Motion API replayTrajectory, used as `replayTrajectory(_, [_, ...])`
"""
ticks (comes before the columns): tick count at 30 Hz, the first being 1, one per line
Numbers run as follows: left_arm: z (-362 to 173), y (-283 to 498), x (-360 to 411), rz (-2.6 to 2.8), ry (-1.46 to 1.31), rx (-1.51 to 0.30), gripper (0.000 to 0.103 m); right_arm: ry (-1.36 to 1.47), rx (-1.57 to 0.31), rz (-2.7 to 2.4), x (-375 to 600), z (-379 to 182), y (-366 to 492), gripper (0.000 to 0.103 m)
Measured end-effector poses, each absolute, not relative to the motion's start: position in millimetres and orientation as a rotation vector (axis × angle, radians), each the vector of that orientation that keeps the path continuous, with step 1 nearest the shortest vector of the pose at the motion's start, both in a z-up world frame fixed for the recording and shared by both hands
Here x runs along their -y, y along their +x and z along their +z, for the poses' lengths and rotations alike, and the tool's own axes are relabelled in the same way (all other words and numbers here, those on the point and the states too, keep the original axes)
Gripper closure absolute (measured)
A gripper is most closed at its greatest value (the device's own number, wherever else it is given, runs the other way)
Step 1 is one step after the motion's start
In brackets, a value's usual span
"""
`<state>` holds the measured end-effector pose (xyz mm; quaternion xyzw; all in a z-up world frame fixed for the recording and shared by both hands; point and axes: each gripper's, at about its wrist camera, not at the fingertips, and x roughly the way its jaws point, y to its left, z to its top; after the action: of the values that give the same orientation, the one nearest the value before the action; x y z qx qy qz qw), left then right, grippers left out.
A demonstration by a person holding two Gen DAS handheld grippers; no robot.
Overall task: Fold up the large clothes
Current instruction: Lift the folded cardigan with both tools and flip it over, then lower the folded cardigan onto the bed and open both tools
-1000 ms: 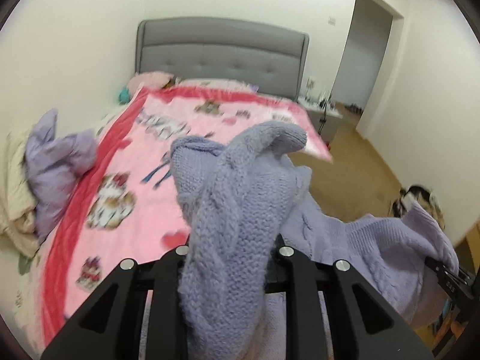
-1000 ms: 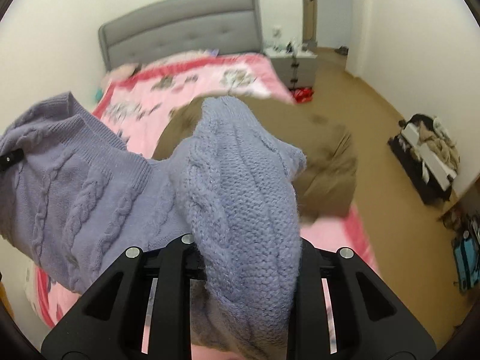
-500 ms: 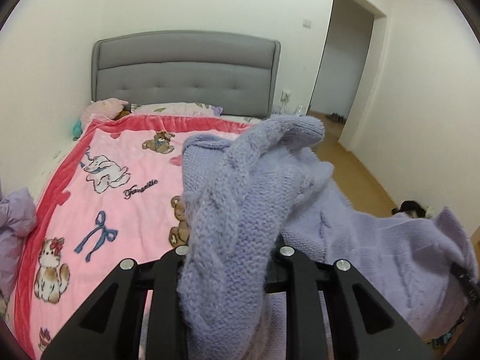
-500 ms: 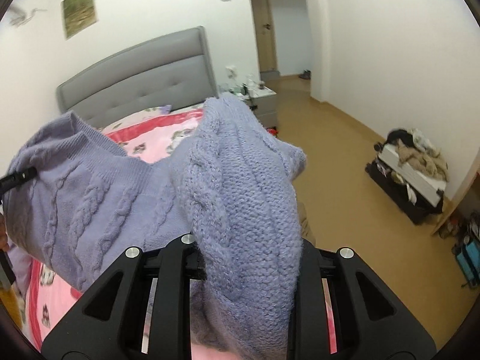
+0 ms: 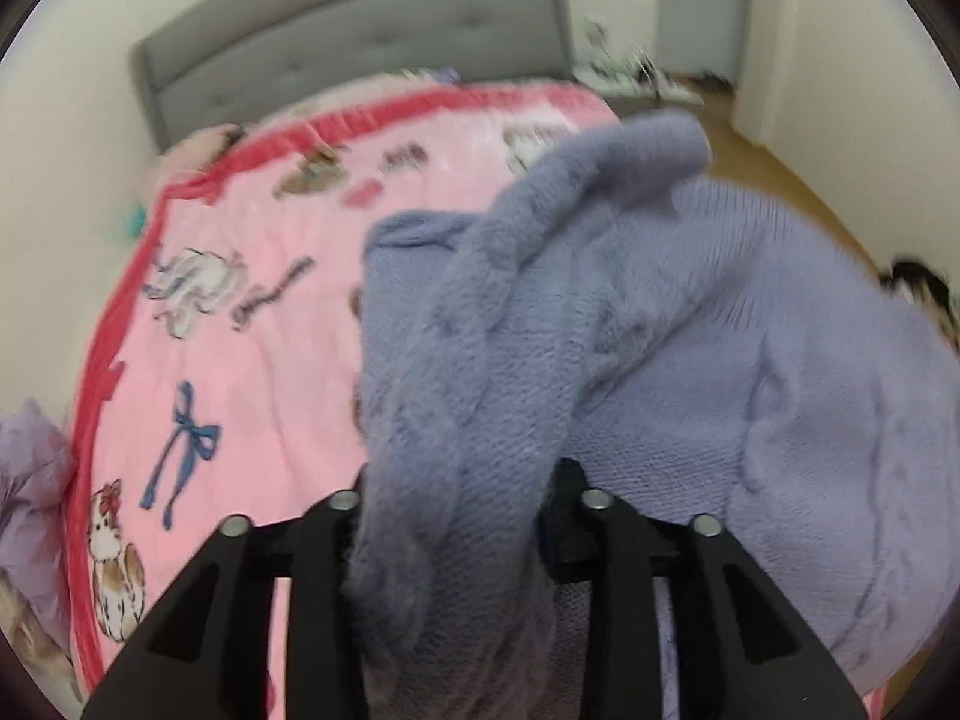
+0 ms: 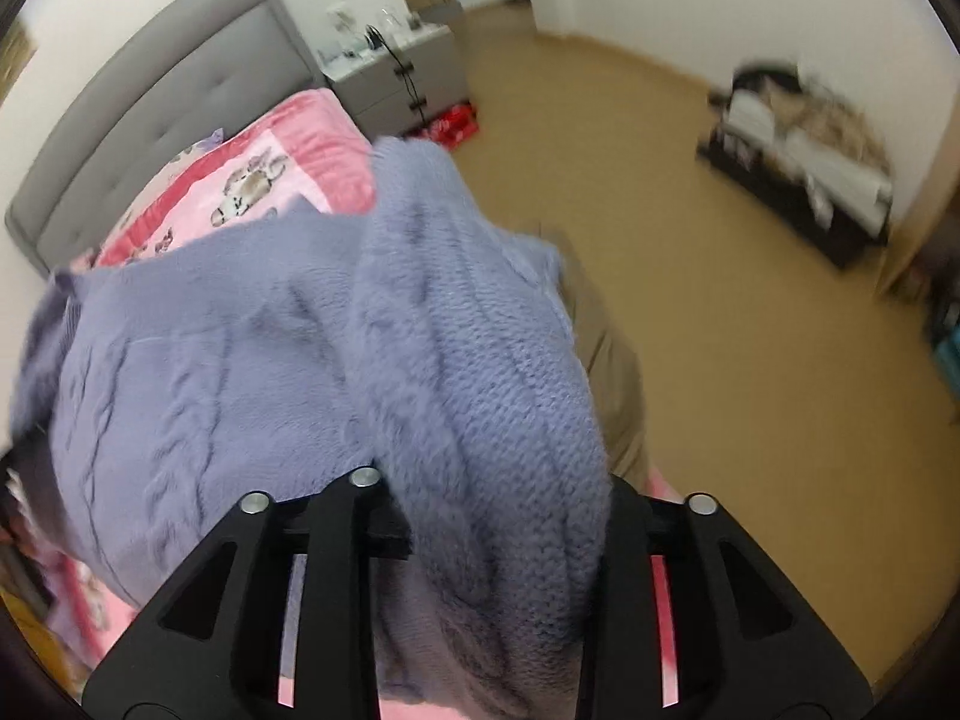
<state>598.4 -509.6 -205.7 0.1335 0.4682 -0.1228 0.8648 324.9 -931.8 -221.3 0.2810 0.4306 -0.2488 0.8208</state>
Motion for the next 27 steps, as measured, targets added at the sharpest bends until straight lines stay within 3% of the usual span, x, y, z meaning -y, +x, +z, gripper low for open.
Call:
replayTrajectory(2, [-220.1, 595.4, 512.7, -0.31, 0.357, -0.981, 0.042, 0.612, -0.878, -0.51, 927.5, -226.5, 317.2, 0.046])
replayTrajectory(3, [-221.7, 592.3, 511.7, -0.322, 0.397, -0.953, 0.029, 0.603, -0.86, -0.51, 923.7, -226.6, 314.6, 0.04])
replayTrajectory(5, [-215.4, 588.2, 505.9, -0.317, 0.433, -0.876, 0.019, 0.575, -0.811, -0.521, 923.2, -218.2, 309.9, 0.011])
replayTrajectory(6, [-209.3, 588.5, 498.8, -0.318, 0.417, -0.843, 0.018, 0.57, -0.79, -0.525, 924.0, -212.6, 307.8, 0.007])
replayTrajectory(10, [-160.4, 602.2, 455.9, -0.303, 0.171, -0.765, 0.018, 0.596, -0.667, -0.488, 937.7, -172.1, 298.3, 0.008])
replayTrajectory(12, [-137.7, 599.4, 450.8, -0.372, 0.103, -0.708, 0.018, 0.571, -0.62, -0.414, 940.1, -152.4, 296.8, 0.015])
replayTrajectory(13, [-128.4, 596.0, 456.5, -0.445, 0.107, -0.698, 0.018, 0.558, -0.631, -0.343, 940.2, -145.8, 303.2, 0.025])
replayTrajectory(15, [-124.9, 585.5, 482.2, -0.58, 0.184, -0.716, 0.018, 0.512, -0.732, -0.258, 936.1, -143.1, 321.0, 0.029])
replayTrajectory(18, [-151.3, 579.4, 522.0, -0.683, 0.322, -0.837, 0.03, 0.421, -0.802, -0.16, 918.3, -156.2, 338.9, 0.034])
replayTrajectory(20, [-174.1, 584.4, 538.0, -0.646, 0.385, -0.894, 0.031, 0.375, -0.887, -0.149, 910.4, -177.2, 357.8, 0.049])
replayTrajectory(24, [-229.1, 624.9, 550.3, -0.437, 0.386, -1.087, 0.032, 0.326, -1.009, -0.268, 910.8, -216.5, 387.5, 0.054])
replayTrajectory(27, [-239.5, 644.8, 552.0, -0.35, 0.329, -1.109, 0.032, 0.411, -1.038, -0.283, 925.0, -243.1, 402.4, 0.052])
